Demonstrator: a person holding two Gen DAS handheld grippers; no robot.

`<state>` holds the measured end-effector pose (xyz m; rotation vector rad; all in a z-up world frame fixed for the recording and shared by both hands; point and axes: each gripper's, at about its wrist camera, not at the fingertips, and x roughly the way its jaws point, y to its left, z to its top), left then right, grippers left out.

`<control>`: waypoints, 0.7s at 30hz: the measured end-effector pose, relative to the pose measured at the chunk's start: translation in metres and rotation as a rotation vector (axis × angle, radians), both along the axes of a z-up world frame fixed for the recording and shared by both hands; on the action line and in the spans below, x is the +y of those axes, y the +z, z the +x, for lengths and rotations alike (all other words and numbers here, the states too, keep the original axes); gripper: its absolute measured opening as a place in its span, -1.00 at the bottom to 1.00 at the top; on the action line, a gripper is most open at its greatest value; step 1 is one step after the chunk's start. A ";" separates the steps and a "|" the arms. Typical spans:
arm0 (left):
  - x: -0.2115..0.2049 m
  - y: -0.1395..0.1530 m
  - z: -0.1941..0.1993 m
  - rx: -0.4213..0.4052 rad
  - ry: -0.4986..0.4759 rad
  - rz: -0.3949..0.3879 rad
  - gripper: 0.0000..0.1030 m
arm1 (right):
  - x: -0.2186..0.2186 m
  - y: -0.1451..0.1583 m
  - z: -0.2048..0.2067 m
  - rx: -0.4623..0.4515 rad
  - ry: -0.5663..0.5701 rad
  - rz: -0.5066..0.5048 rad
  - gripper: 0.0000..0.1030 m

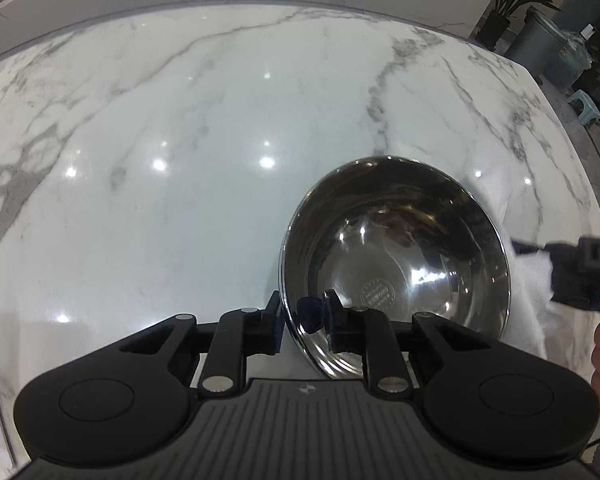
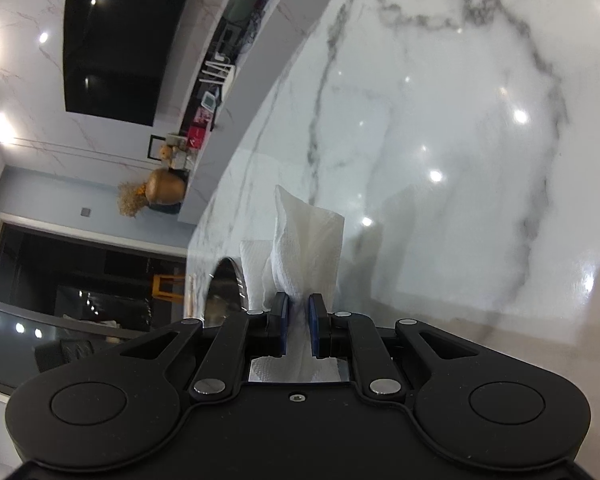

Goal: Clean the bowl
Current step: 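Wipe the bowl's blue outer side with the cloth in the right gripper while the left gripper holds the rim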

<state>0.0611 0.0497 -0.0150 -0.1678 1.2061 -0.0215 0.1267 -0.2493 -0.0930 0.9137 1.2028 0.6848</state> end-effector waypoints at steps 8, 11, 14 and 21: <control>0.003 -0.001 0.015 -0.027 0.002 0.002 -0.64 | 0.016 -0.009 -0.003 0.013 0.067 -0.063 -0.80; 0.004 -0.001 0.017 -0.027 0.001 -0.002 -0.64 | 0.017 -0.008 -0.004 0.008 0.070 -0.068 -0.80; 0.006 -0.001 0.014 -0.021 0.013 -0.008 -0.64 | 0.016 -0.007 -0.006 0.002 0.072 -0.071 -0.80; 0.011 -0.002 0.004 -0.001 0.056 -0.028 -0.53 | 0.003 0.007 0.001 -0.063 -0.011 -0.056 -0.80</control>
